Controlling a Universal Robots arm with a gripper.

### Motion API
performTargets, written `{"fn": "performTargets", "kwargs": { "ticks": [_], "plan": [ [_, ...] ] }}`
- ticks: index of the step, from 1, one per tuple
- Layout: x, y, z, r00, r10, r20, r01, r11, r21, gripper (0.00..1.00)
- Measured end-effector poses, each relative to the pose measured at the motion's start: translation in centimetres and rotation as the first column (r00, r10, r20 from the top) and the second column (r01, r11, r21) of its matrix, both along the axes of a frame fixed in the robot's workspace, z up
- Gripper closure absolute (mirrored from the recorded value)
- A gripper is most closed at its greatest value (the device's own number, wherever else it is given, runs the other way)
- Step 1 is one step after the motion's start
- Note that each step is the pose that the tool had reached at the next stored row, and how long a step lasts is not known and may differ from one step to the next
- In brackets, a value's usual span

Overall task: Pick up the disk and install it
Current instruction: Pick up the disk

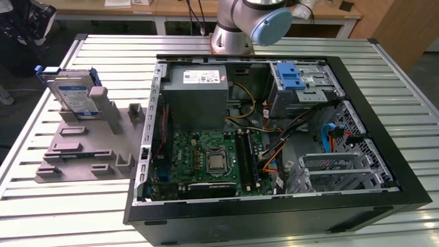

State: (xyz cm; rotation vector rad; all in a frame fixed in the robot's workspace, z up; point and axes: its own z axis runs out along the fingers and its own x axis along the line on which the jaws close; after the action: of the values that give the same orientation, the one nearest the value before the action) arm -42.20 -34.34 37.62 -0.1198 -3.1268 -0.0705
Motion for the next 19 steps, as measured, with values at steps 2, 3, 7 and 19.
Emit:
{"fn": "performTargets", "kwargs": {
  "ticks": [2, 3, 7, 19],
  "plan": [
    [-0.01, 0.00, 0.00, 1.0000, 0.000, 0.0000, 0.000, 1.0000, 0.0000, 0.89],
    [-0.01, 0.00, 0.00, 1.0000, 0.000, -0.0001, 0.000, 1.0000, 0.0000, 0.89],
    [-0.02, 0.00, 0.00, 1.0000, 0.003, -0.0001, -0.003, 1.0000, 0.0000, 0.89],
    [-0.02, 0.00, 0.00, 0.9995, 0.031, 0.0000, -0.031, 0.9995, 0.0000, 0.89]
  ]
}}
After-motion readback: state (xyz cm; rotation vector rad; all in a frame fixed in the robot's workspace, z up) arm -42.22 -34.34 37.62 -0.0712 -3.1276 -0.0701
